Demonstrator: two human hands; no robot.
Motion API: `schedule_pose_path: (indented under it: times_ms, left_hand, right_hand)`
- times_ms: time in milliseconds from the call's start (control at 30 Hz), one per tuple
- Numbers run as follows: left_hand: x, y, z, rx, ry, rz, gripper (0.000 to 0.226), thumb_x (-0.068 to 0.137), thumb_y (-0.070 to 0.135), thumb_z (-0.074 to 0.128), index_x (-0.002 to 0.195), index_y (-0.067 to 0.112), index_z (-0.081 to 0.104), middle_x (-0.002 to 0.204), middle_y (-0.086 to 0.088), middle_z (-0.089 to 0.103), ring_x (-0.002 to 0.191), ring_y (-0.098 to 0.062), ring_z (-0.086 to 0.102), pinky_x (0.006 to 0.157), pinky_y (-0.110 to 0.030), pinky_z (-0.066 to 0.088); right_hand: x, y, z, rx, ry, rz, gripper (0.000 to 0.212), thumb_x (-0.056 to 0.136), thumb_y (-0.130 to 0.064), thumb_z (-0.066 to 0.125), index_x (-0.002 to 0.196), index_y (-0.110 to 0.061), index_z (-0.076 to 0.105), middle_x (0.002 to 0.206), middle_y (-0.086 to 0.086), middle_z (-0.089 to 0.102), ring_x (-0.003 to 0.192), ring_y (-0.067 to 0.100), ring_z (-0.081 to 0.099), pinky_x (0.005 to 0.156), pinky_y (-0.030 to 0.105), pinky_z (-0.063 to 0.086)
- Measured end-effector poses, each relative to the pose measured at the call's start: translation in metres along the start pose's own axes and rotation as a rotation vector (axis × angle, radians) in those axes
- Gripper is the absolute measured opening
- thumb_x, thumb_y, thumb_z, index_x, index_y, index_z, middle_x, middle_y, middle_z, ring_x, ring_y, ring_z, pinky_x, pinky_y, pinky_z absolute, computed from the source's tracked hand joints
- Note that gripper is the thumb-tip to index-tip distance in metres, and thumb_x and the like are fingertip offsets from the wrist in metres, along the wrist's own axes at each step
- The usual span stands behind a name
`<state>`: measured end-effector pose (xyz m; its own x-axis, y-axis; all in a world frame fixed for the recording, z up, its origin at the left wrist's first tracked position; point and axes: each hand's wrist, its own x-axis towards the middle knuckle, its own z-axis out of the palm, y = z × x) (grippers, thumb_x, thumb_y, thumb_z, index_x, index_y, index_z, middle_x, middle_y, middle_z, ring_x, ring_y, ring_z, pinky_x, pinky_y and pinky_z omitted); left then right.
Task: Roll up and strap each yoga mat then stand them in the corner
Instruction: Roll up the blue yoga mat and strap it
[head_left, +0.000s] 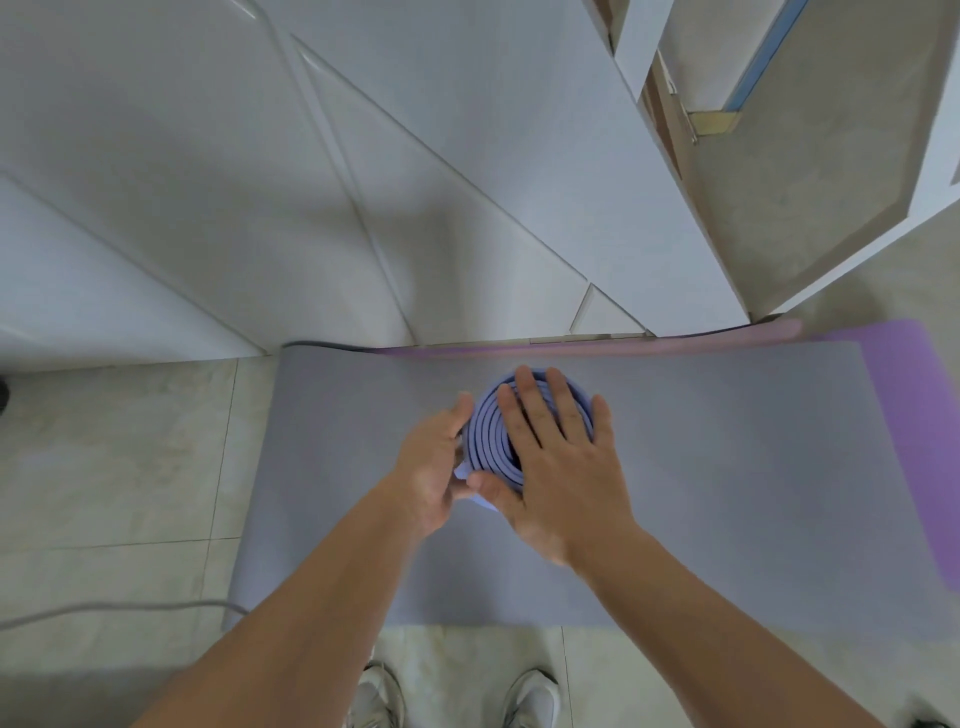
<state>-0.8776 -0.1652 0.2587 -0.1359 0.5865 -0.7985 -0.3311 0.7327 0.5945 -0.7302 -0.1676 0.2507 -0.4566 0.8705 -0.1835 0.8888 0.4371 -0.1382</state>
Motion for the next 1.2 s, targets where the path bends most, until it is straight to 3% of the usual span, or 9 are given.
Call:
schedule_pose_path:
  times_ms: [133,233,333,600,800,900,967,1033,1200]
  left_hand:
    - [0.003,0.000,-0.005,0.422,0.135,0.126,0.035,0.100,0.025,0.053,0.090,-0.008,0.062,0.092,-0.028,0.068,0.089,-0.040,0.071,0.068,-0.050,0.062]
    - [-0.006,-0.012,-0.011,0.720,0.142,0.071,0.035,0.097,0.018,0.052,0.080,-0.010,0.066,0.075,-0.023,0.072,0.066,-0.032,0.073,0.064,-0.040,0.063]
    - [-0.008,-0.020,-0.027,0.584,0.240,0.019,0.034,0.099,0.011,0.050,0.071,-0.003,0.064,0.060,-0.015,0.070,0.052,-0.024,0.070,0.053,-0.033,0.061]
    - [-0.026,-0.002,-0.043,0.405,0.439,0.335,0.034,0.099,0.017,0.058,0.068,0.011,0.067,0.066,-0.008,0.073,0.065,-0.025,0.073,0.071,-0.044,0.062]
    - [-0.005,0.009,0.011,0.444,0.368,0.402,0.041,0.093,0.017,0.060,0.056,0.010,0.042,0.054,-0.003,0.032,0.058,-0.018,0.028,0.055,-0.034,0.031]
    - [0.000,0.012,0.028,0.337,0.288,0.405,0.040,0.094,0.024,0.061,0.060,0.006,0.051,0.056,-0.011,0.045,0.057,-0.020,0.041,0.056,-0.036,0.040]
    - [-0.006,0.008,0.034,0.326,0.184,0.411,0.033,0.092,0.025,0.066,0.064,0.011,0.059,0.059,0.001,0.055,0.059,-0.015,0.051,0.059,-0.029,0.045]
    - [-0.015,-0.002,0.038,0.276,0.060,0.413,0.011,0.088,0.026,0.074,0.090,0.016,0.070,0.081,0.005,0.073,0.074,-0.011,0.069,0.071,-0.025,0.055]
    - [-0.012,-0.015,0.057,0.189,-0.037,0.425,0.029,0.085,0.013,0.077,0.114,0.014,0.069,0.104,0.000,0.076,0.097,-0.016,0.072,0.087,-0.033,0.057]
  right_hand:
    - [-0.007,0.010,-0.002,0.021,0.006,0.013,0.086,0.093,-0.073,0.005,0.154,-0.019,0.031,0.163,0.003,0.023,0.151,0.028,0.017,0.116,0.061,0.021]
    - [-0.006,0.009,0.000,0.022,0.019,0.014,0.082,0.096,-0.070,0.004,0.155,-0.019,0.029,0.163,0.002,0.022,0.151,0.027,0.017,0.116,0.061,0.021]
    - [-0.009,0.015,0.003,0.011,0.028,0.023,0.076,0.098,-0.066,0.006,0.155,-0.020,0.028,0.163,0.002,0.021,0.151,0.027,0.017,0.115,0.061,0.024]
    - [-0.010,0.005,0.005,0.006,0.063,-0.027,0.070,0.100,-0.063,0.012,0.153,-0.021,0.032,0.163,0.000,0.024,0.151,0.027,0.016,0.114,0.058,0.015]
    - [-0.017,0.006,0.011,0.028,0.133,-0.030,0.067,0.099,-0.061,0.018,0.152,-0.022,0.036,0.161,-0.001,0.028,0.151,0.027,0.016,0.115,0.061,0.014]
    - [-0.011,0.011,0.008,0.057,0.146,0.002,0.063,0.101,-0.054,0.019,0.151,-0.021,0.037,0.160,-0.002,0.030,0.151,0.027,0.018,0.114,0.060,0.018]
    - [-0.010,0.015,0.007,0.117,0.168,0.026,0.058,0.102,-0.045,0.020,0.150,-0.020,0.039,0.160,-0.004,0.030,0.150,0.026,0.020,0.114,0.057,0.022]
    - [-0.014,0.020,0.006,0.196,0.200,0.034,0.054,0.100,-0.036,0.026,0.149,-0.020,0.042,0.160,-0.005,0.031,0.150,0.025,0.021,0.114,0.052,0.020]
    - [-0.024,0.047,0.003,0.424,0.229,0.109,0.056,0.095,-0.028,0.030,0.150,-0.023,0.040,0.159,-0.014,0.027,0.151,0.011,0.014,0.118,0.042,0.010]
